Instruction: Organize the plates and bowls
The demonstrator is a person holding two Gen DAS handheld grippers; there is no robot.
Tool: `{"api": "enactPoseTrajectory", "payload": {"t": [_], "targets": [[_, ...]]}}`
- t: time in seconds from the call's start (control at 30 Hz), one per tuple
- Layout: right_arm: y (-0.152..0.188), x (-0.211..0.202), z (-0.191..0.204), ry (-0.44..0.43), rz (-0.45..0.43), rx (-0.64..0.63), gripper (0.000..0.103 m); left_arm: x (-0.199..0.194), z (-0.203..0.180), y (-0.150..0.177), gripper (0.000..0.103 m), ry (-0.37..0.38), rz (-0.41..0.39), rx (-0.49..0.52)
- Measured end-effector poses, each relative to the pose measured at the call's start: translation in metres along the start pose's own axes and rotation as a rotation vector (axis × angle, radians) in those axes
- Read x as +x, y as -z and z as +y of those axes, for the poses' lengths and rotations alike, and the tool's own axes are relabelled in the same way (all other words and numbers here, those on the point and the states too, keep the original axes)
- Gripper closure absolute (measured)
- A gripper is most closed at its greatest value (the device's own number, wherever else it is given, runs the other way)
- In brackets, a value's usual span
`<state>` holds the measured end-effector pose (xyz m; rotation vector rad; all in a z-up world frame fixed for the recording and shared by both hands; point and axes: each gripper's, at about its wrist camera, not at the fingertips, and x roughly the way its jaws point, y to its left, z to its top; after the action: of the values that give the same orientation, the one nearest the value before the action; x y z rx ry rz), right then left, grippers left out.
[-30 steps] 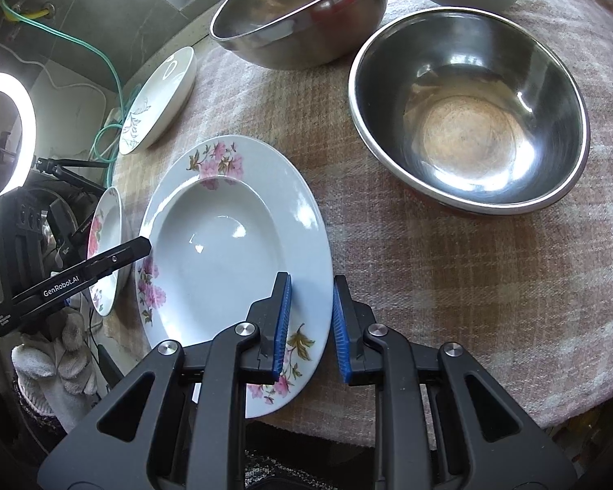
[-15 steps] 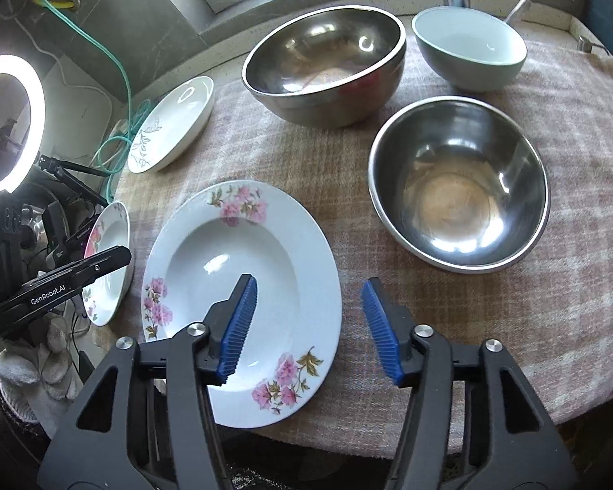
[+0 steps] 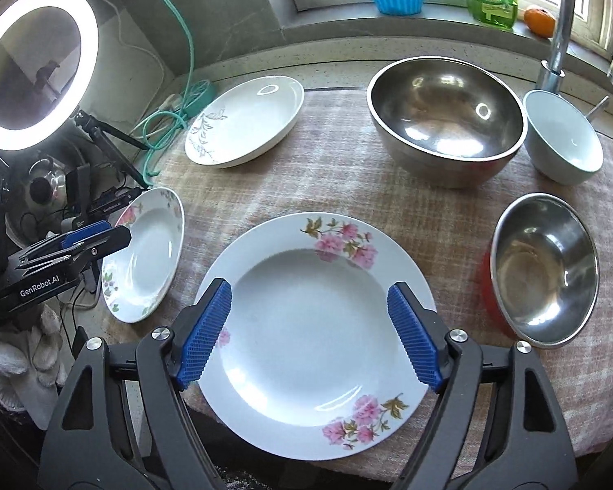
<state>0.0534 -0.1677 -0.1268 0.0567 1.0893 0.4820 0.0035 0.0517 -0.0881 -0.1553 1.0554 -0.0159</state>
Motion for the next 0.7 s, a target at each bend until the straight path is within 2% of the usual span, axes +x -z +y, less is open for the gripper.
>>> {"api": "enactPoseTrajectory", "payload": {"t": [0.17, 0.27, 0.7], "targets": [[-0.01, 0.01, 0.021, -0.021, 0.008, -0.038, 0.018, -0.009, 0.013, 0.003, 0.048, -0.034, -0.023, -0.01], [-0.015, 0.017, 0.031, -0.039, 0.019, -0.053, 0.018, -0.011, 0.024, 0.005, 0.042, -0.038, -0.033, -0.03], [-0.034, 0.056, 0.066, -0.126, 0.079, -0.07, 0.018, -0.012, 0.094, 0.023, 0.042, -0.044, -0.01, -0.223]]}}
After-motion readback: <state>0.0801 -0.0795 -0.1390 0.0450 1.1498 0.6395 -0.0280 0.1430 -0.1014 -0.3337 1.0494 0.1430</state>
